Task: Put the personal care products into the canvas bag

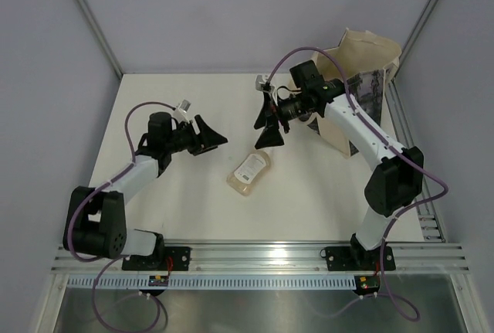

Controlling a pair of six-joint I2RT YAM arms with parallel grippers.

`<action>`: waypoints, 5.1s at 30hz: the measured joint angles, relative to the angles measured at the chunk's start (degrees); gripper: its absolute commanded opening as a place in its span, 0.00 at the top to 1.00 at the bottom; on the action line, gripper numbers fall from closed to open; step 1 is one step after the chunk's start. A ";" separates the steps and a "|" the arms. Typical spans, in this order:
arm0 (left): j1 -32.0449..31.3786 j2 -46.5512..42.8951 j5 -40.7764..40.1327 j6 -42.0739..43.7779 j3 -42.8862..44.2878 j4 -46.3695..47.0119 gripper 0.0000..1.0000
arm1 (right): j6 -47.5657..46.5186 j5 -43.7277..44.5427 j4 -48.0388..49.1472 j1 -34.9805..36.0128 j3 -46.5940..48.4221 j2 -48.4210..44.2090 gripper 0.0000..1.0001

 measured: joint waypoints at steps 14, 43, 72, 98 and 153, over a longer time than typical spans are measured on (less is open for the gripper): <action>-21.24 -8.41 -16.90 27.26 0.17 -12.61 0.01 | -14.12 9.92 2.16 -2.67 -21.07 -15.69 0.01; -37.38 22.16 -49.20 33.79 16.52 -23.39 1.00 | -12.37 1.14 1.84 -9.77 -27.23 -22.21 0.01; -21.38 10.32 11.19 15.32 -0.13 -4.04 1.00 | -53.46 27.52 2.71 13.07 -29.92 -11.06 0.00; -1.27 -8.46 7.23 18.03 1.86 -12.33 0.01 | -23.65 30.69 13.09 11.08 -32.72 -10.88 1.00; -1.16 -41.00 -32.17 25.00 -7.56 -32.20 0.01 | -9.60 21.18 8.22 -37.13 10.16 4.46 0.74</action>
